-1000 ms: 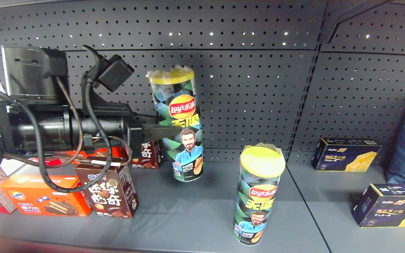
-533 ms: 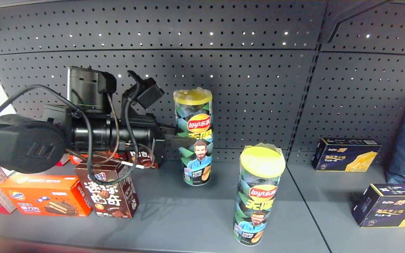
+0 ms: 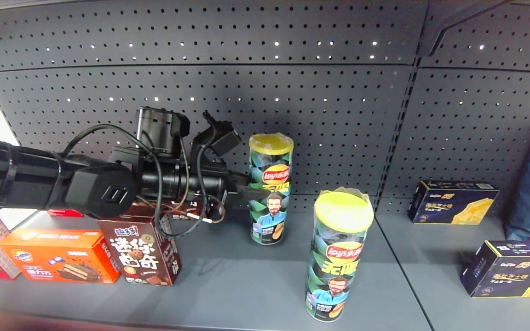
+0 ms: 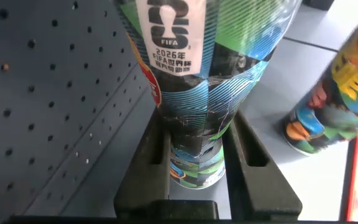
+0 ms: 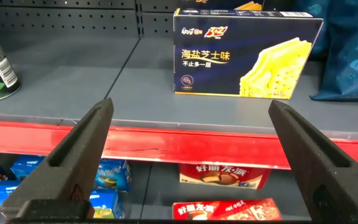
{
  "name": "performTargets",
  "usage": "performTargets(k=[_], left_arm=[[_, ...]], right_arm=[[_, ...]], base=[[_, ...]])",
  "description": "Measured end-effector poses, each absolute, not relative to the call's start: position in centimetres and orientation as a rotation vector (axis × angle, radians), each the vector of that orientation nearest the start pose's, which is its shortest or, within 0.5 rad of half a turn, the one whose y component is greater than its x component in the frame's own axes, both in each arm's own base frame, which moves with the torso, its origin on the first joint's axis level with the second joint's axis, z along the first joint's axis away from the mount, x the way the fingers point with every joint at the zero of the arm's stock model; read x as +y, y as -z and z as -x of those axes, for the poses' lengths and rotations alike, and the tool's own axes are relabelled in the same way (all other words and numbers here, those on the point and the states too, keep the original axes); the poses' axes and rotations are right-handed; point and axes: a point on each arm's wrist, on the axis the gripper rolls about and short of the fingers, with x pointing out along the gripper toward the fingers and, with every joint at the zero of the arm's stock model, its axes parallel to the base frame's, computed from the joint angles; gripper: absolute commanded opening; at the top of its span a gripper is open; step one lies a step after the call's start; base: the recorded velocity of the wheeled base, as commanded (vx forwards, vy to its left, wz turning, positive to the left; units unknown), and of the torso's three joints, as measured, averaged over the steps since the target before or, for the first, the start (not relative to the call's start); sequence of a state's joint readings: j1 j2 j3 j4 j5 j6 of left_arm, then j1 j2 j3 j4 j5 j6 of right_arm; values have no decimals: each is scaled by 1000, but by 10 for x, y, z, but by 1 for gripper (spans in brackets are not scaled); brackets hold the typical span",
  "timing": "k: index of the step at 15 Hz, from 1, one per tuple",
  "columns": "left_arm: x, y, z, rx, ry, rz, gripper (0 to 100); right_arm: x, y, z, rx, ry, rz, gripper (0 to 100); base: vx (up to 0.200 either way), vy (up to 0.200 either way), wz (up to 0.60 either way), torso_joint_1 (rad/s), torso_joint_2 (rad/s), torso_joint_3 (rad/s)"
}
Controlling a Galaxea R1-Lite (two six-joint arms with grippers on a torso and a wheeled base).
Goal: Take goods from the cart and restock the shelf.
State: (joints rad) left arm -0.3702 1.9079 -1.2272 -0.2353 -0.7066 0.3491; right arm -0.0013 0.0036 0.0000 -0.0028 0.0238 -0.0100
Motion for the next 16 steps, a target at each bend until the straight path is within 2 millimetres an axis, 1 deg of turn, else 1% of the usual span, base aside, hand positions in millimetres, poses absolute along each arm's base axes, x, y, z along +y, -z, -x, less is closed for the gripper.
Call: performTargets(k=[4, 7, 9, 12, 16], left_arm=[[-164, -185, -349, 232, 1152, -241, 0], [-174, -176, -357, 197, 1163, -244, 0], [-178, -168, -362, 206, 1168, -241, 0], [-184, -164, -370, 203, 1173, -240, 0], [-186, -159, -377, 221, 1167, -216, 0]], right_arm=[[1, -76, 23, 1, -22, 10, 100], [1, -76, 23, 1, -23, 10, 100], [1, -76, 23, 1, -23, 10, 100], [1, -76, 23, 1, -23, 10, 100], [1, -76, 23, 1, -23, 10, 100]], base=[[0, 0, 0, 0, 0, 0], [0, 0, 0, 0, 0, 0], [0, 0, 0, 0, 0, 0], [0, 0, 0, 0, 0, 0], [0, 0, 0, 0, 0, 0]])
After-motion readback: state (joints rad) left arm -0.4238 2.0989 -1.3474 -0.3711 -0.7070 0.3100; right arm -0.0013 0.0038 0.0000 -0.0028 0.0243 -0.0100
